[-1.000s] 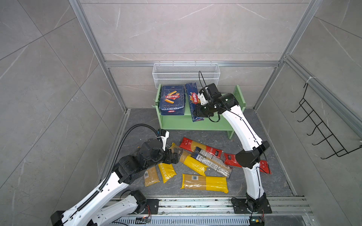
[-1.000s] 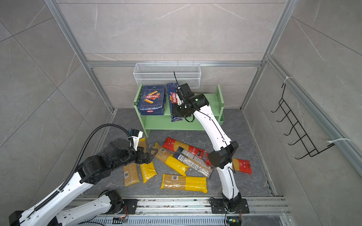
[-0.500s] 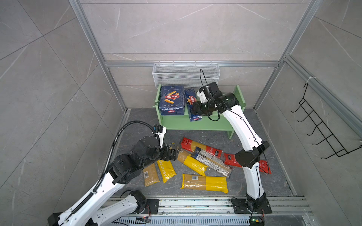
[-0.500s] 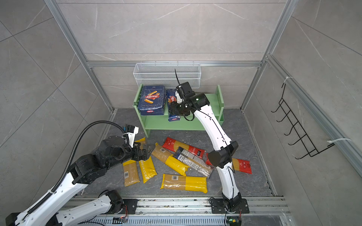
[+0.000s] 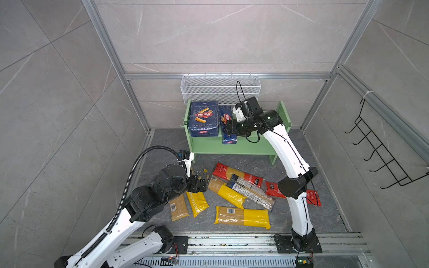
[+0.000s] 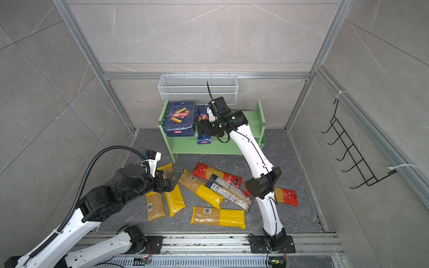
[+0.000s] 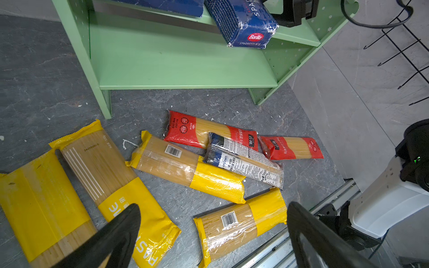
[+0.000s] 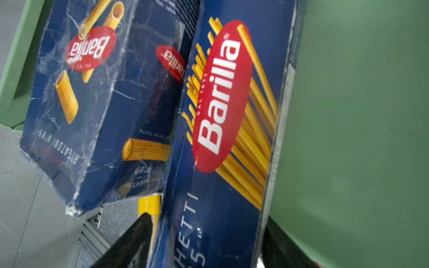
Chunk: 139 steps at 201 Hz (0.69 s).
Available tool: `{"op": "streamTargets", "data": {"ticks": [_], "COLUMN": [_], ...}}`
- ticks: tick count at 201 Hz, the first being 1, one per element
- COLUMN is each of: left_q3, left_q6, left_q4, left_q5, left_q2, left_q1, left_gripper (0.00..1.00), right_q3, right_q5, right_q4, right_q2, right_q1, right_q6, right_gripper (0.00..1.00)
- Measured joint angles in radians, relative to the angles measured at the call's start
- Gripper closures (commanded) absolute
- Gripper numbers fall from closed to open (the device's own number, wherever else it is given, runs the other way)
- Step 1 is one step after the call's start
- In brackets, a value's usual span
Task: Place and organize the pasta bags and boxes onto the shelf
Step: 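Stand the spaghetti box on the upper shelf tier beside the rigatoni box and release, then withdraw the right gripper from the shelf down toward the pasta bags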
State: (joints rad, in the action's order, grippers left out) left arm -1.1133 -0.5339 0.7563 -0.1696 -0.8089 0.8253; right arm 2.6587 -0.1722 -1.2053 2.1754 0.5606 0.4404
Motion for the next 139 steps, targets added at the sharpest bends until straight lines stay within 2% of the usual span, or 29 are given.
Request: {"op": "streamTargets", "data": {"ticks": [27,81,139], "left_q3": [0.024,0.073,0.131], "left_q6": [-0.009,-0.043,-0.101], "left_q4": [0.006,0.011,-0.001], "left_q5": [-0.014,-0.017,-0.011], "left_q2": [0.005,0.004,-0.003], "left_q1": [0.0,0.0,0.0], "left_gripper": [0.0,0.0,0.0], "right_q3": [-0.127,-0.469,-0.972], "right_q5": [0.012,0.042,0.058], "right_q4": [0.052,0.175,0.283], "right_q2": [-0.094,-0.395,-0.74], "right_q1": [0.0,0.0,0.001], "right_q6": [-0.016,-0.028,-0.042], "right_gripper": [0.15,0.14,0.14]}}
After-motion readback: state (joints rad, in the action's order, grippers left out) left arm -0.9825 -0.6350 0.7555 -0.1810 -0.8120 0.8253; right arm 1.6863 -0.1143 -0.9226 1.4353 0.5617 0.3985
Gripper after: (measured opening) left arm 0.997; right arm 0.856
